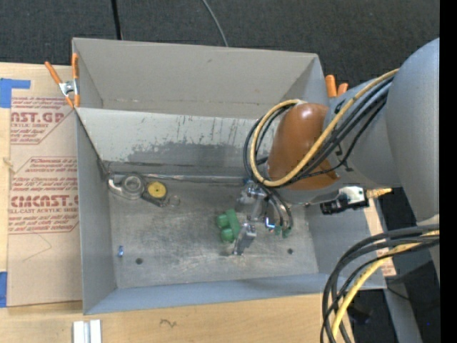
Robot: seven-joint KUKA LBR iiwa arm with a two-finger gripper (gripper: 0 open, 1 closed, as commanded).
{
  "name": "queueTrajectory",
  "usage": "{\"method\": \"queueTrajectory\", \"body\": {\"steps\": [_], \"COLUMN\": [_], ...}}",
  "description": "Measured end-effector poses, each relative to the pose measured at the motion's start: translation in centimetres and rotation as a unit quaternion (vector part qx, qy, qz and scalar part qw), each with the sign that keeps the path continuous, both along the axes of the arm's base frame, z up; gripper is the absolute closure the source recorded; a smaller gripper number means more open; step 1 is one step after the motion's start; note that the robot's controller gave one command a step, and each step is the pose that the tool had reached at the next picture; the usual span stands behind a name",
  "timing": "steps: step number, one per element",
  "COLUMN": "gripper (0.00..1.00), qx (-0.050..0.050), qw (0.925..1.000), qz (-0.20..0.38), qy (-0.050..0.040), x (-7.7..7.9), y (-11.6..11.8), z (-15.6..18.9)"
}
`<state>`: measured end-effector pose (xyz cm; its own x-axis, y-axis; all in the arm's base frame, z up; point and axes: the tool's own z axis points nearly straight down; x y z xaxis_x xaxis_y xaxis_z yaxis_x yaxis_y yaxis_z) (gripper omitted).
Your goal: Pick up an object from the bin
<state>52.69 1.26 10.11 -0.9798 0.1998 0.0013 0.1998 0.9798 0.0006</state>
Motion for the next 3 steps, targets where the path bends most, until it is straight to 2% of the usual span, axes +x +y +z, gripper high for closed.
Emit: {"method": "queueTrajectory", "body": {"steps": [1, 2, 3], "gripper": [0.00, 0.00, 1.00], "qx": [0.000, 0.000, 0.001], "qw": [0.9976, 0.9968, 0.9969], "qz": [-0.068, -0.080, -0.078], "qy": [-0.0042, -0.0077, 0.0008], "x": [-0.9, -3.3, -3.6], "y": [0.8, 3.0, 3.1], "z": [-2.8, -2.8, -2.8]}}
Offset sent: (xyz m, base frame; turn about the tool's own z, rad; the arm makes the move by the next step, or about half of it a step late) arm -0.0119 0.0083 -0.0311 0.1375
